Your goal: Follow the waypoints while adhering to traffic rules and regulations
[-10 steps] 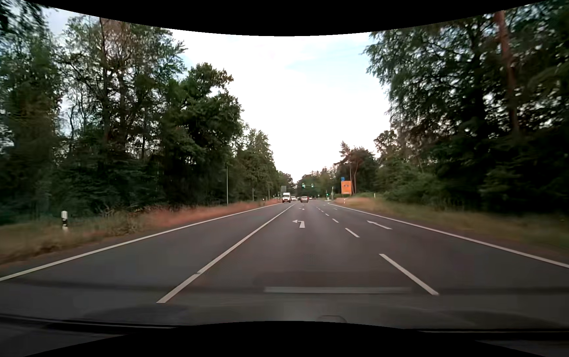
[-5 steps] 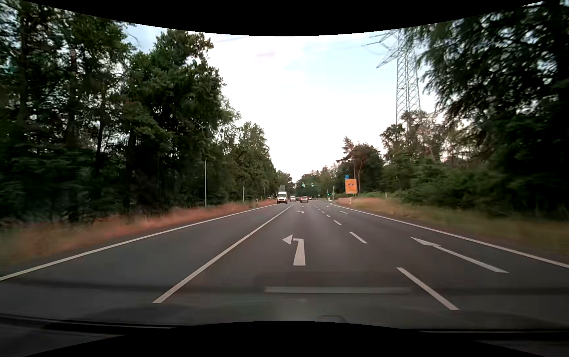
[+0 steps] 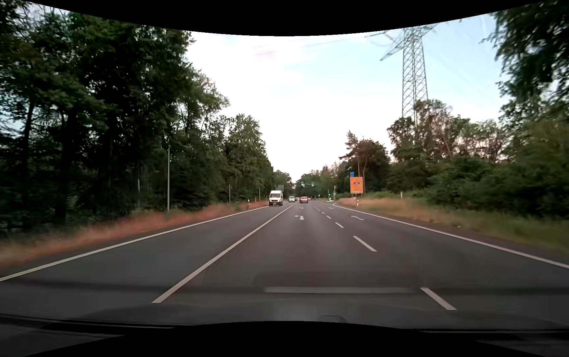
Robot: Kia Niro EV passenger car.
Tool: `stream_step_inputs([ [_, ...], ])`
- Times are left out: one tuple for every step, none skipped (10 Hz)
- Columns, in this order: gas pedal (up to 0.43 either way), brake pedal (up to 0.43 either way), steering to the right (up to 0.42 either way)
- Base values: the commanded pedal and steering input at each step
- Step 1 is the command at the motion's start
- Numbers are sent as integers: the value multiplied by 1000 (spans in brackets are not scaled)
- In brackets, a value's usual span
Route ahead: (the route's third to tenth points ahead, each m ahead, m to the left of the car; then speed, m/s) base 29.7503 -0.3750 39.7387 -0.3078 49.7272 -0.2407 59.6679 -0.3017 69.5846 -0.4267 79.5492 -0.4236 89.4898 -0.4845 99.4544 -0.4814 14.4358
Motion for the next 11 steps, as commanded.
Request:
stream_step_inputs([
  [0, 116, -3],
  [0, 116, -3],
  [0, 116, -3],
  [0, 116, -3],
  [0, 116, -3],
  [0, 116, -3],
  [0, 116, -3],
  [0, 110, -3],
  [0, 110, -3],
  [0, 110, -3],
  [0, 104, -4],
])
